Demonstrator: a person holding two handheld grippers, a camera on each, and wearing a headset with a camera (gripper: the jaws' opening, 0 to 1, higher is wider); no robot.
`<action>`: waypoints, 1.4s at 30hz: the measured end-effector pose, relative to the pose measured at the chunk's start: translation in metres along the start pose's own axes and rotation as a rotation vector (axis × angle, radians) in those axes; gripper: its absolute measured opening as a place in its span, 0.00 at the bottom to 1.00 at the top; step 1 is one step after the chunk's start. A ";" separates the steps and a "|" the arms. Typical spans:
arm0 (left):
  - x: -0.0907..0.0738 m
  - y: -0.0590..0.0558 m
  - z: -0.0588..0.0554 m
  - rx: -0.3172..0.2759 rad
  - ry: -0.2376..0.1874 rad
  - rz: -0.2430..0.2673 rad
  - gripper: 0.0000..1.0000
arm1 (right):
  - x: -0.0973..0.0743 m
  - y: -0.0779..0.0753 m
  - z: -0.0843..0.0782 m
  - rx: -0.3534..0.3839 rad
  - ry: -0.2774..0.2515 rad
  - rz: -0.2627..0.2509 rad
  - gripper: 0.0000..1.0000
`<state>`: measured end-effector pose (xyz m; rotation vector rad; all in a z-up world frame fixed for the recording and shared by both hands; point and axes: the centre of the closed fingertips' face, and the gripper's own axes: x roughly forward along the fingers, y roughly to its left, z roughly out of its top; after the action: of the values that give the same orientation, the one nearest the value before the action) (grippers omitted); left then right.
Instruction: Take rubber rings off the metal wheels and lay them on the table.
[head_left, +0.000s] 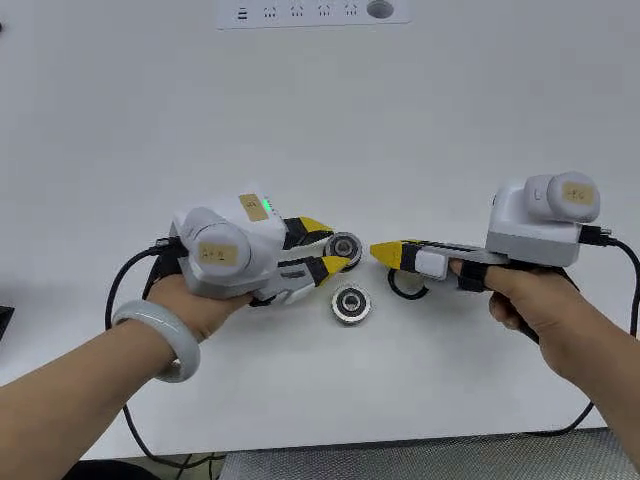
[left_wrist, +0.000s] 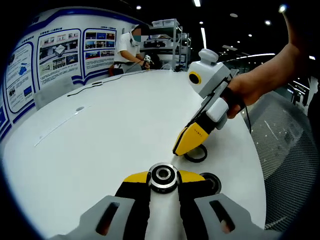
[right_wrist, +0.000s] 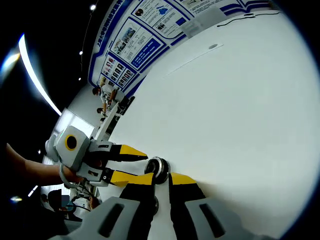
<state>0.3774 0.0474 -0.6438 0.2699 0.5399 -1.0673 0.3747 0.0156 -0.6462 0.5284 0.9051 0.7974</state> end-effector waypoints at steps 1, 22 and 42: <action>0.001 -0.001 0.001 0.004 0.002 -0.001 0.22 | 0.000 0.000 0.000 0.001 -0.001 -0.001 0.12; 0.006 0.000 -0.004 0.036 0.039 -0.005 0.14 | 0.005 0.000 0.000 0.013 -0.002 0.008 0.12; 0.007 0.001 -0.004 0.048 0.033 -0.005 0.13 | 0.025 0.001 0.003 0.013 0.016 0.032 0.16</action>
<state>0.3801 0.0445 -0.6510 0.3289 0.5454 -1.0835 0.3865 0.0356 -0.6556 0.5498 0.9192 0.8260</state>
